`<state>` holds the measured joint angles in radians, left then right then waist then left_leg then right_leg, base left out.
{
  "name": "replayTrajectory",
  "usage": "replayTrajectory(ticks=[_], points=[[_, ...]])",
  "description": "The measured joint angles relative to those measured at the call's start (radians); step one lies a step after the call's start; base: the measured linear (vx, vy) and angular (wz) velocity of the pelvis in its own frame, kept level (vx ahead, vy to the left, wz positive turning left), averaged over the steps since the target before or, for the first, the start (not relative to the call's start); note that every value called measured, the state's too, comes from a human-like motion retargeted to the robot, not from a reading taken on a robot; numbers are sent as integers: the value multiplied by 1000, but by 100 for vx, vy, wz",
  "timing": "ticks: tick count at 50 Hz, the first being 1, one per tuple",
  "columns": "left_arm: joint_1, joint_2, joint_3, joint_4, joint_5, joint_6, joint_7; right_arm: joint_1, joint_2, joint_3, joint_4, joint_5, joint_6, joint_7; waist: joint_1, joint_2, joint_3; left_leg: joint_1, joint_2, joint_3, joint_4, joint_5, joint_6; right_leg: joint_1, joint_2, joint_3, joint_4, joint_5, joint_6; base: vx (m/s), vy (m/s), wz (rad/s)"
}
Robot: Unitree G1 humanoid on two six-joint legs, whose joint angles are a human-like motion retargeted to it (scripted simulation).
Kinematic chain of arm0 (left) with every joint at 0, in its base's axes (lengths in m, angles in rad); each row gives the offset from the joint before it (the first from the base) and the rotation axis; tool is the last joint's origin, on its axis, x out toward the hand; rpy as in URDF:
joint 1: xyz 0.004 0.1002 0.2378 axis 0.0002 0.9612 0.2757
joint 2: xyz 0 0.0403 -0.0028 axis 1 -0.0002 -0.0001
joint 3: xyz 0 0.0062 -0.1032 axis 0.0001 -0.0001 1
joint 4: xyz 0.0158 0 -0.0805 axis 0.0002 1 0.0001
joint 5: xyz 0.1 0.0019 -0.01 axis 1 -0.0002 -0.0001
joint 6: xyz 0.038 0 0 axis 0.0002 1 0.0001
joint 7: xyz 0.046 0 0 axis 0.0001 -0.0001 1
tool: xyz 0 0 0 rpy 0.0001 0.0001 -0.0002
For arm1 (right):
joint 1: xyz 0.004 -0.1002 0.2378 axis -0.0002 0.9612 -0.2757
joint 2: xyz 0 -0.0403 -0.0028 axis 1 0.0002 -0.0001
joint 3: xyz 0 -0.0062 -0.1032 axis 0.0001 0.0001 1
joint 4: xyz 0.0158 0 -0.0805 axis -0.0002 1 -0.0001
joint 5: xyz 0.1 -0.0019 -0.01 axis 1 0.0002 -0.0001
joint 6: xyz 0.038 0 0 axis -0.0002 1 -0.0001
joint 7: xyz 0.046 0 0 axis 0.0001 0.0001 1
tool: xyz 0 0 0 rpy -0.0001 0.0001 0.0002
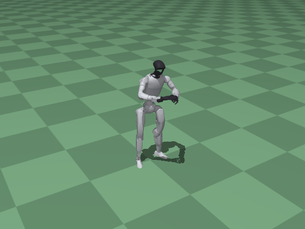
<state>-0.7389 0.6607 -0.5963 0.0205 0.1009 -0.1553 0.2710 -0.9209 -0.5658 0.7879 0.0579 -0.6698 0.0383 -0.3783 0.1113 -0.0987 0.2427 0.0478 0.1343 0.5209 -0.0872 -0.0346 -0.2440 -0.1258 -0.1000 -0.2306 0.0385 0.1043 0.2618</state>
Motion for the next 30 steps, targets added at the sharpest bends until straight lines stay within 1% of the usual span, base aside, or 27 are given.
replayTrajectory(ticks=[2,5,8,10,12,13,15,17,20,22,26,28,30], points=[[-35,-53,-46,115,160,-4,39,17,43,14,111,-30,2,-26,-7,4,45,-3,-15,-19,0,2,1,6,-20,-10,2,2,0,-14,16,51],[-152,-181,-130,423,346,12,131,-28,133,68,372,-32,22,-89,-28,13,116,-10,-35,-52,0,11,-3,19,-47,-33,-1,6,0,-15,11,60],[-301,-338,-205,803,413,51,203,-110,237,107,677,19,46,-151,-61,23,155,-40,-52,-84,0,28,-17,15,-66,-65,-15,18,0,-16,6,63],[-381,-416,-238,995,393,60,216,-160,293,104,843,70,54,-172,-92,27,146,-88,-73,-106,0,46,-18,-13,-82,-89,-28,33,0,-18,6,69],[-417,-454,-266,1084,345,45,221,-192,337,81,955,108,56,-186,-125,28,46,-202,-91,-121,0,69,-18,-107,-95,-108,-48,59,0,-11,4,61],[-427,-449,-271,1083,320,35,224,-204,336,73,972,116,54,-190,-137,33,23,-225,-98,-127,0,75,-18,-124,-100,-116,-51,63,0,-5,1,42],[-420,-414,-266,1014,273,15,230,-207,306,69,943,112,52,-198,-147,44,-21,-245,-104,-129,0,80,-18,-142,-104,-123,-52,64,0,3,-3,13],[-380,-356,-239,871,225,3,219,-179,240,77,826,93,49,-198,-132,56,-60,-228,-94,-119,0,72,-18,-134,-95,-115,-50,56,0,15,-10,-30],[-294,-266,-193,632,140,-8,166,-110,115,84,586,78,27,-177,-79,72,-113,-166,-63,-86,0,47,-18,-100,-66,-82,-42,32,0,25,-15,-66],[-257,-209,-159,488,71,-7,115,-76,4,86,405,90,-2,-144,-61,94,-68,-63,-42,-79,0,25,-18,-17,-52,-76,-12,-8,0,27,-15,-49],[-160,-102,-106,234,-25,3,34,-15,-140,70,125,119,-31,-75,-26,99,-93,-16,-25,-48,2,5,-2,2,-38,-44,3,-29,0,20,-9,-47],[-99,-59,-64,131,-25,6,12,11,-184,55,18,123,-36,-47,-21,97,-89,-11,-22,-33,9,-3,8,-1,-35,-29,6,-29,0,9,-5,-42],[-34,-32,-15,59,12,3,2,32,-207,38,-60,115,-42,-26,-23,93,-69,-6,-17,-17,15,-7,12,-4,-28,-14,7,-26,0,3,-8,-44]])
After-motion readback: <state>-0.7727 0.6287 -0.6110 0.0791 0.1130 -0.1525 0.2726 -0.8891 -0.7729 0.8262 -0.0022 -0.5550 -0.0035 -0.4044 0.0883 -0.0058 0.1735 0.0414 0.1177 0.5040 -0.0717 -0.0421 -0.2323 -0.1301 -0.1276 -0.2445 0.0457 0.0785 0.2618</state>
